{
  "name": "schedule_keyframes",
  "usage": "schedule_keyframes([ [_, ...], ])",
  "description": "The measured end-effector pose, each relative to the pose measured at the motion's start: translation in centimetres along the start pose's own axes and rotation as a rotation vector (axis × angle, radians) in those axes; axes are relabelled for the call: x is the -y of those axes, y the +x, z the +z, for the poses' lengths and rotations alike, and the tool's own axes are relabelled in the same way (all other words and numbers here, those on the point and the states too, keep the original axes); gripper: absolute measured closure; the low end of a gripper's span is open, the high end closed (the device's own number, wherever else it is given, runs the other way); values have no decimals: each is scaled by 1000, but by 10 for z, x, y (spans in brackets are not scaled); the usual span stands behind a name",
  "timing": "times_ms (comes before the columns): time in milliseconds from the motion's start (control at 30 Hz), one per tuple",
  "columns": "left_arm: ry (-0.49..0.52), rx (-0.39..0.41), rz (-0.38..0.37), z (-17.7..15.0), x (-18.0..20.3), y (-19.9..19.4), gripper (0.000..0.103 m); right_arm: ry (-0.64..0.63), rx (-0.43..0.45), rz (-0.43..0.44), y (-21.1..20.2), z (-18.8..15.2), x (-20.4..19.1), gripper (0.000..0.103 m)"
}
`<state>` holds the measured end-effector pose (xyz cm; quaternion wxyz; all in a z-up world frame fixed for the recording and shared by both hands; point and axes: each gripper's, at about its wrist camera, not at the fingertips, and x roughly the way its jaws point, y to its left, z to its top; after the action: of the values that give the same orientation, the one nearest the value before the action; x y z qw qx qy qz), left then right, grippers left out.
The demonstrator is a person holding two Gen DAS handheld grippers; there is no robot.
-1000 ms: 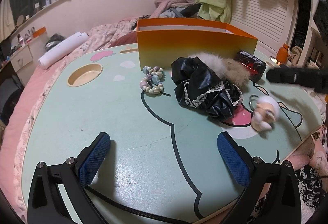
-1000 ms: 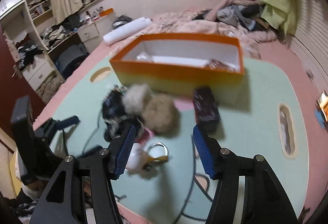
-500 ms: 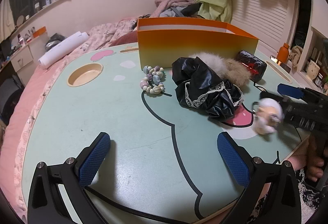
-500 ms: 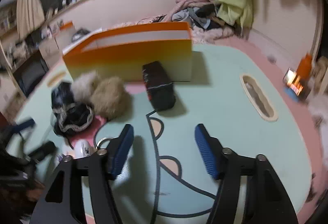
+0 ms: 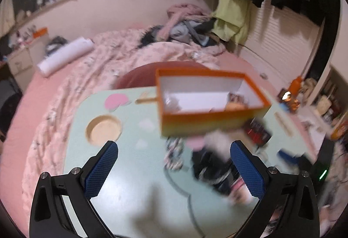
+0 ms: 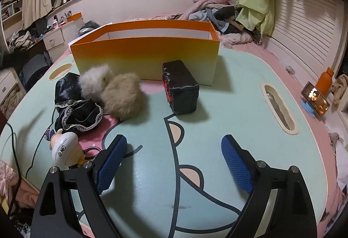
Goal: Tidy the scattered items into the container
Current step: 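Grasp the clear plastic bag in the box with the left gripper, place it on the table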
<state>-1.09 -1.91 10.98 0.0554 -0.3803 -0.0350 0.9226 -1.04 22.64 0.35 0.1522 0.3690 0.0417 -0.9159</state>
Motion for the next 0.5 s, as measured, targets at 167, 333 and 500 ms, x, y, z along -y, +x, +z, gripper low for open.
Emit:
schedule_keyframes([
  [167,-13,-125,-106,59,9,32,10,0,-3,-2,-2,-1,-3,8],
  [333,-61,-347,-116,86,23,99,52,0,-1,0,-3,-3,-5,8],
  [500,-85,-437,-18,84,24,143,88,-1,2,5,-4,-3,-5,7],
])
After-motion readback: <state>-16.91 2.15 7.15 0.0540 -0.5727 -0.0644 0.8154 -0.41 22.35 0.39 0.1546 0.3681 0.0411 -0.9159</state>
